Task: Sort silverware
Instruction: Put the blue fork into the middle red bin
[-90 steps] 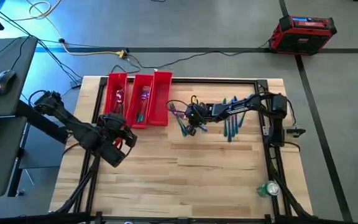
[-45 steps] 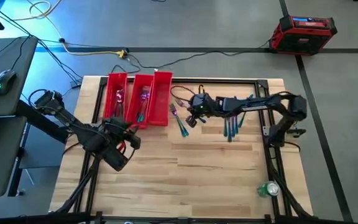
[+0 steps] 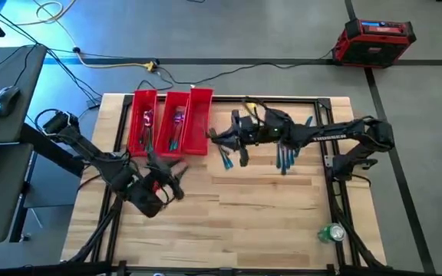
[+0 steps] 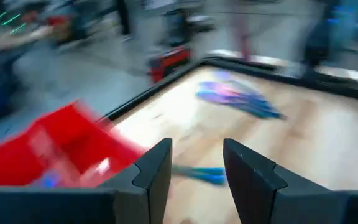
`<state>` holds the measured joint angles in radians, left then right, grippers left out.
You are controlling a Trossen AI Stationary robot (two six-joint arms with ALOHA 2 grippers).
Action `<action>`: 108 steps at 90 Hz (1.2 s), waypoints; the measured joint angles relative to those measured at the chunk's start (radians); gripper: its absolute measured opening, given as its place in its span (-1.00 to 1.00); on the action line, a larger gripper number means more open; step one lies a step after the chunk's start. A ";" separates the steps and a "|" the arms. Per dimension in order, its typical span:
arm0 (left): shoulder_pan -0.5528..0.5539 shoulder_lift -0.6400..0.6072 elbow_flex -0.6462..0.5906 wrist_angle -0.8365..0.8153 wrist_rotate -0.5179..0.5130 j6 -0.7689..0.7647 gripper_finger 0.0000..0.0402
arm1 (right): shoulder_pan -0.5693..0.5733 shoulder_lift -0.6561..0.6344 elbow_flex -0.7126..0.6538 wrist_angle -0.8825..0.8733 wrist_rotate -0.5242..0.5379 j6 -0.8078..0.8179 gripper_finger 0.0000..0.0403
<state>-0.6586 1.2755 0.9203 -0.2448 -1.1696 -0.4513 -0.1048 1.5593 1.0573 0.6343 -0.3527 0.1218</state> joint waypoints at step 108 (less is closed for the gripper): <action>0.292 0.135 -0.010 0.825 0.392 0.613 -0.39 | 0.087 0.000 0.000 0.103 -0.058 -0.052 -1.00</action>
<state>-0.3671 1.4109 0.9100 0.5797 -0.7774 0.1619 -0.0177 1.5597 1.0576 0.7368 -0.4110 0.0696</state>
